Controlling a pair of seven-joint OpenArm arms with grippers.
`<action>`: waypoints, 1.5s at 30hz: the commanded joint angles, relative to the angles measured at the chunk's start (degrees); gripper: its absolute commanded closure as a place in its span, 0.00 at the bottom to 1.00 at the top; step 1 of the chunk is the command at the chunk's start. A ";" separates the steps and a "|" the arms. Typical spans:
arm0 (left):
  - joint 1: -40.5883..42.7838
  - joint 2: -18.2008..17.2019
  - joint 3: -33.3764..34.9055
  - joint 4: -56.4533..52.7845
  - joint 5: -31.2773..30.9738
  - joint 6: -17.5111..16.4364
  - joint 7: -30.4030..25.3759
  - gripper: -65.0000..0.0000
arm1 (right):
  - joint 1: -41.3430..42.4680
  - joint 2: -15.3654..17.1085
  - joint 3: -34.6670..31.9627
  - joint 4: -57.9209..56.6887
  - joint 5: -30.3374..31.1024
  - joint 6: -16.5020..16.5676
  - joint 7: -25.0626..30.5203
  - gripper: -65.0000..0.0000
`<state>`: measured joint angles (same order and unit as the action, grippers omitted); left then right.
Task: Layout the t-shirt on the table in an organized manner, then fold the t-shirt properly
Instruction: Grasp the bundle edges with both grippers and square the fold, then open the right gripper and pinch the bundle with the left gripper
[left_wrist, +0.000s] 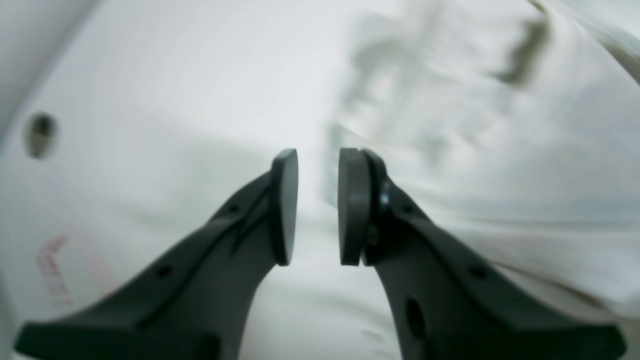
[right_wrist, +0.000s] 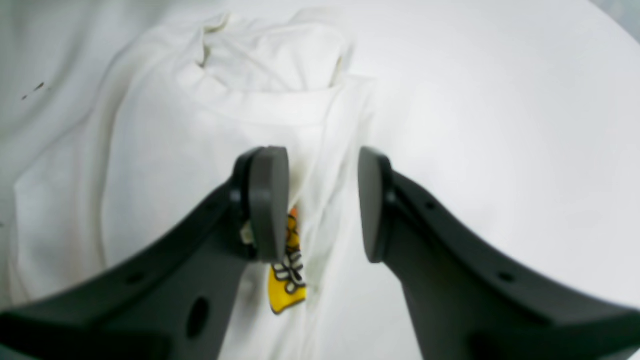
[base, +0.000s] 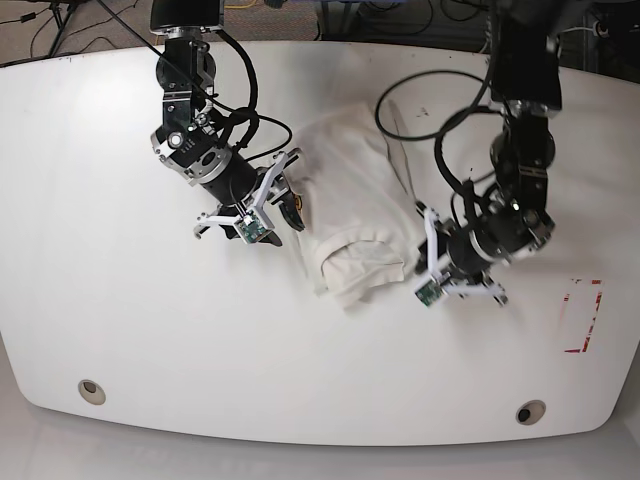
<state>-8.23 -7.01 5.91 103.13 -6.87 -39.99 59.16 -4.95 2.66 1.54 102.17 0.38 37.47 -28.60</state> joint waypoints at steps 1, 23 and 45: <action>3.44 2.39 0.20 3.73 -0.99 -0.01 -1.35 0.81 | 1.74 0.11 0.17 -2.17 1.07 -0.16 1.48 0.67; 16.62 -1.21 -0.15 -7.26 -1.17 -0.01 -11.11 0.81 | 6.14 0.11 0.17 -23.18 1.07 -0.16 11.94 0.67; 11.79 -6.84 -4.73 -0.32 -1.43 -0.01 -8.83 0.81 | 1.30 0.11 0.17 -6.04 1.07 -0.16 3.41 0.67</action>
<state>4.58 -13.74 1.21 99.33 -7.38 -39.92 49.98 -4.64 2.68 1.63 92.99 0.34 37.12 -25.02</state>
